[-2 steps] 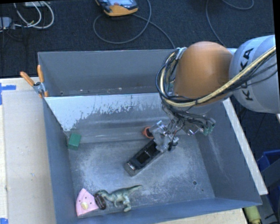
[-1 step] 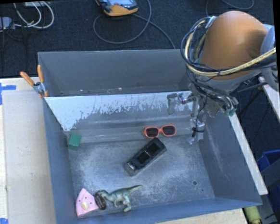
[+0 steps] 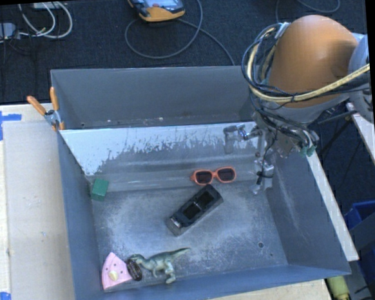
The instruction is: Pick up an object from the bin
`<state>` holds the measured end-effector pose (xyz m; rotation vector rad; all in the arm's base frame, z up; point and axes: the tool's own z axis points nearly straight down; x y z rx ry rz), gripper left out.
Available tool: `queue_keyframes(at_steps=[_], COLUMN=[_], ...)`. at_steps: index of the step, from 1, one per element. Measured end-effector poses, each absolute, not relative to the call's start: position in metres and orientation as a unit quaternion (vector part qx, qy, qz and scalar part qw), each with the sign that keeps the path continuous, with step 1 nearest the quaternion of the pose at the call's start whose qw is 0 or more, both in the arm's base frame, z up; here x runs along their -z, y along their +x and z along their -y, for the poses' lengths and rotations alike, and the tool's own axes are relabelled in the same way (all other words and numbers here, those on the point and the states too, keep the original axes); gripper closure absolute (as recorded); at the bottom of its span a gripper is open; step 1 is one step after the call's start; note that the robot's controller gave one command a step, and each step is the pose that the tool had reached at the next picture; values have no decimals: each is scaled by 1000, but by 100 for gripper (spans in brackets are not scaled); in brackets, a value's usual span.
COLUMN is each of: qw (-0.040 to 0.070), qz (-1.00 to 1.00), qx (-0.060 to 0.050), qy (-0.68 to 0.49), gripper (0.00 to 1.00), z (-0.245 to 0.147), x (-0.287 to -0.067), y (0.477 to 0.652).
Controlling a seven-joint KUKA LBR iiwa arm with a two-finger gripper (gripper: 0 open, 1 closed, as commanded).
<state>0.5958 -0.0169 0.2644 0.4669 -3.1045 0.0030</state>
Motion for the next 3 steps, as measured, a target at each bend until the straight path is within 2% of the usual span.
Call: queue_keyframes(at_steps=[1,2,3], qw=[0,1,0], qz=[986,984,981], qx=[-2,-1,1], qy=[167,178,193], gripper=[0,0,0], z=[17,-11,-13], x=[-239,-209,-178], y=[589,588,585])
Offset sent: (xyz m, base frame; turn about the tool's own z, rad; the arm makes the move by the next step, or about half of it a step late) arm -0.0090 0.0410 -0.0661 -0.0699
